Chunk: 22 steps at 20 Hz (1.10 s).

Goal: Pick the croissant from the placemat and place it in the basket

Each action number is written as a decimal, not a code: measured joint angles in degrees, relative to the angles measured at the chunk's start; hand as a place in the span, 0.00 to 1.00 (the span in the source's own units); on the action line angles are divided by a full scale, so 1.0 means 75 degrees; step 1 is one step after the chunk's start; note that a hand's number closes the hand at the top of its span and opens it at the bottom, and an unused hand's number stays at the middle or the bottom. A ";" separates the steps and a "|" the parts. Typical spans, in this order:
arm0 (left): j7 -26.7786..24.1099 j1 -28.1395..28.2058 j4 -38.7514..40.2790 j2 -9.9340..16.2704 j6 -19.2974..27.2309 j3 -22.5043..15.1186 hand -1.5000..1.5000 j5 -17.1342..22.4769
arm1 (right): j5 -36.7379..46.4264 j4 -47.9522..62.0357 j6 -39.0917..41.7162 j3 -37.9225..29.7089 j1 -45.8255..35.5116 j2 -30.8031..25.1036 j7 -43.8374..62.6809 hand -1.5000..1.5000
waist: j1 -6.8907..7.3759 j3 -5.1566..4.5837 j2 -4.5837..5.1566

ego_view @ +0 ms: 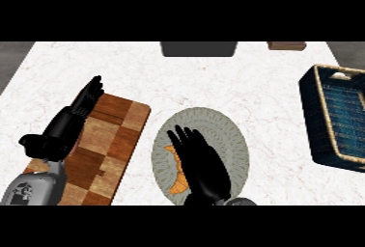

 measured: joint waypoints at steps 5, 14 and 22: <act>0.0031 -0.0113 0.0094 0.0070 -0.0265 0.0237 0.50 0.0057 | -0.0058 0.0626 -0.0393 0.0198 -0.0286 0.0019 0.0057 0.00 | 0.0008 0.0000 0.0001; 0.0020 0.0151 -0.0171 -0.0089 -0.0369 0.0303 0.50 -0.0121 | -0.0238 0.1818 -0.0855 0.0141 -0.0696 0.0026 -0.0007 0.00 | 0.0026 0.0001 0.0002; 0.0099 0.0031 -0.0163 -0.0207 -0.0454 0.0402 0.50 -0.0219 | -0.0662 0.2333 -0.0974 0.0361 -0.0921 0.0028 0.0130 0.00 | 0.0018 0.0000 0.0002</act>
